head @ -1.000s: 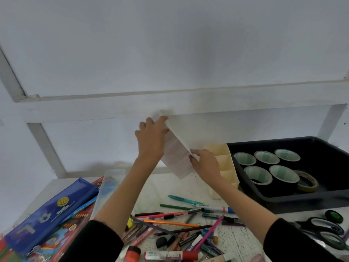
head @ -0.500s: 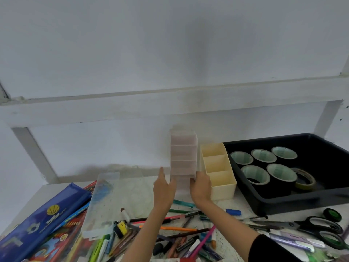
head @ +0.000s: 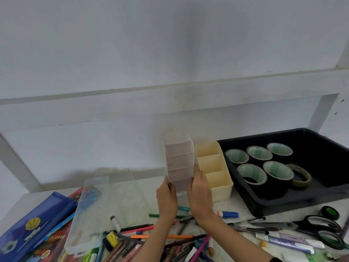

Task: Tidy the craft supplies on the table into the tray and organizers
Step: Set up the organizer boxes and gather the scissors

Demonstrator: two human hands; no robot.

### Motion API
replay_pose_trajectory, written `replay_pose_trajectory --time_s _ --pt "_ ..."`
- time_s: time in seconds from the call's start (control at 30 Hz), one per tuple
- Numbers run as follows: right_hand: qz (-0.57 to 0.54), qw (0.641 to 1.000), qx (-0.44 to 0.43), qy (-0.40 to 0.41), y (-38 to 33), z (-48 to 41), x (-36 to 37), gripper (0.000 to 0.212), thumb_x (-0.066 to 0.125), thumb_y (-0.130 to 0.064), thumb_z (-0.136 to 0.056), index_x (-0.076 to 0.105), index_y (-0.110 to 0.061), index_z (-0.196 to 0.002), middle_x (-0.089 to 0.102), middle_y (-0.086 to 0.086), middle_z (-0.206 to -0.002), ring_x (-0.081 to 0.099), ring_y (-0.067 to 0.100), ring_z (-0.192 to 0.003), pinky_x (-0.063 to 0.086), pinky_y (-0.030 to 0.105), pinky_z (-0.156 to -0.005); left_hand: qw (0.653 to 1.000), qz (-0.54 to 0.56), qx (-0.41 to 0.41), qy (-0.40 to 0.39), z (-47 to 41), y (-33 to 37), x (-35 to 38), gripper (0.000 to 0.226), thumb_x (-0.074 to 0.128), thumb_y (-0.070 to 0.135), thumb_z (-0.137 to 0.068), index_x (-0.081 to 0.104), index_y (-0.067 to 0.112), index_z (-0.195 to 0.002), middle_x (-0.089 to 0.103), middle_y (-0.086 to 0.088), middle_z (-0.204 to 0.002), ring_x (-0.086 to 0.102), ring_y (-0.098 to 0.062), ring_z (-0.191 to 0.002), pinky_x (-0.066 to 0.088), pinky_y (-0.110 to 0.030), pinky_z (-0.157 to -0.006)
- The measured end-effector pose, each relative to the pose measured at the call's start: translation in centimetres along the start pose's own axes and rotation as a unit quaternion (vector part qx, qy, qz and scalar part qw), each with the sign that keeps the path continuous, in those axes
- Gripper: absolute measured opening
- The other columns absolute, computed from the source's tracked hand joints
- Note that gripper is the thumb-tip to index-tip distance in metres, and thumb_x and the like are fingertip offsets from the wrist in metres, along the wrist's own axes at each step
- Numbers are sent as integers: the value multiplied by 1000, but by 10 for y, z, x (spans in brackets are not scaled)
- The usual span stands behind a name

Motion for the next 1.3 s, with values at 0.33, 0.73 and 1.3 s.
replay_pose_trajectory --time_s 0.33,0.73,1.3 --pt "200 967 55 -150 34 -50 -25 22 43 -14 -91 58 -14 -75 64 3 -78 57 25 -79 34 37 -83 999 -32 -1 -39 -6 0 20 20 41 -7 -92 58 0 -85 40 8 -56 36 -4 -50 34 -9 -50" --pt "105 953 -50 -278 63 -58 -30 47 46 10 -84 63 -16 -120 70 7 -108 61 25 -102 46 34 -91 991 -65 13 -113 -16 -8 20 33 40 -5 -93 57 2 -121 66 -12 -106 52 -13 -80 35 0 -62" --pt "92 979 -165 -78 29 -24 -81 30 54 8 -77 66 -5 -101 61 8 -98 54 25 -98 46 36 -88 985 -15 -139 -101 29 1 -11 49 50 -1 -89 40 6 -136 48 -16 -134 44 -26 -126 40 -36 -102"
Point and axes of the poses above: each hand's wrist, its own z-axis away from the middle knuckle, its own x-axis out of the palm, y = z × x, the point moved 3 cm from there along -z, towards the middle knuckle
